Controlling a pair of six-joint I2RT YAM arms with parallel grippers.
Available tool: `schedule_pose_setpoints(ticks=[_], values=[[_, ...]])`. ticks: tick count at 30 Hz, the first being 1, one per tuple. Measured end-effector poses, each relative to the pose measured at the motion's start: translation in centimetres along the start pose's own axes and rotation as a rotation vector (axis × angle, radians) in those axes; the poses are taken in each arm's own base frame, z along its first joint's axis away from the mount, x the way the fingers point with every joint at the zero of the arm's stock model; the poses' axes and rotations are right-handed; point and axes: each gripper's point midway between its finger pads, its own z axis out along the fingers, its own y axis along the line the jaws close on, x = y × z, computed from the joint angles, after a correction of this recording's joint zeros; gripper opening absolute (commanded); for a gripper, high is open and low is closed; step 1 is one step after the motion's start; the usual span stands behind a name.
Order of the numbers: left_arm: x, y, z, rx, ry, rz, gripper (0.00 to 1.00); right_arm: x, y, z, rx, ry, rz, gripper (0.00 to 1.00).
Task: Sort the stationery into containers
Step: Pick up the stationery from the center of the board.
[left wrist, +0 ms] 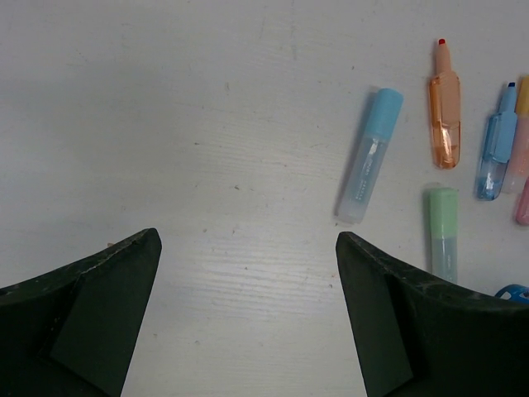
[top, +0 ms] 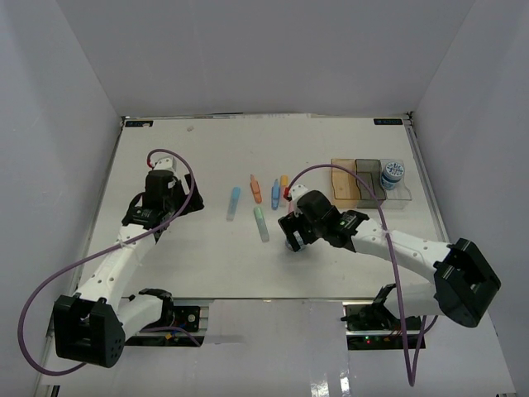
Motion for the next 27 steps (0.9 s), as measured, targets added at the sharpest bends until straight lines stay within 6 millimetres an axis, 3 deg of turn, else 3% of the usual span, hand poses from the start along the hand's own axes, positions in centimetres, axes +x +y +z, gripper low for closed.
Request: schedule_pose_setpoints(ticks=[4,8,16,20,23,25,27], values=[[-0.5,-0.3,-0.2,0.015,-0.022,0.005,0.98,0.7,-0.1,0.9,0.012,0.034,-0.005,0.92],[-0.6,-0.3,-0.2,0.016,-0.025,0.009,0.98,1.4,-0.2,1.6,0.023,0.064,-0.007,1.00],[-0.6,-0.3,-0.2,0.020,-0.025,0.014,0.98,1.0,-0.1,2.0,0.025,0.050,-0.005,0.56],[-0.6,-0.4,-0.2,0.023,-0.024,0.014,0.98,1.0,-0.2,1.9,0.035,0.048,0.000,0.47],[-0.6,-0.4,-0.2,0.026,-0.022,0.015,0.98,0.7,-1.1,1.3,0.072,0.036,0.007,0.45],[-0.5,-0.5,-0.2,0.031,-0.021,0.015,0.98,0.0,-2.3,0.3,0.109,0.015,0.027,0.45],[-0.5,-0.6,-0.2,0.035,-0.019,0.015,0.98,-1.7,-4.8,-1.3,0.173,-0.041,0.082,0.46]])
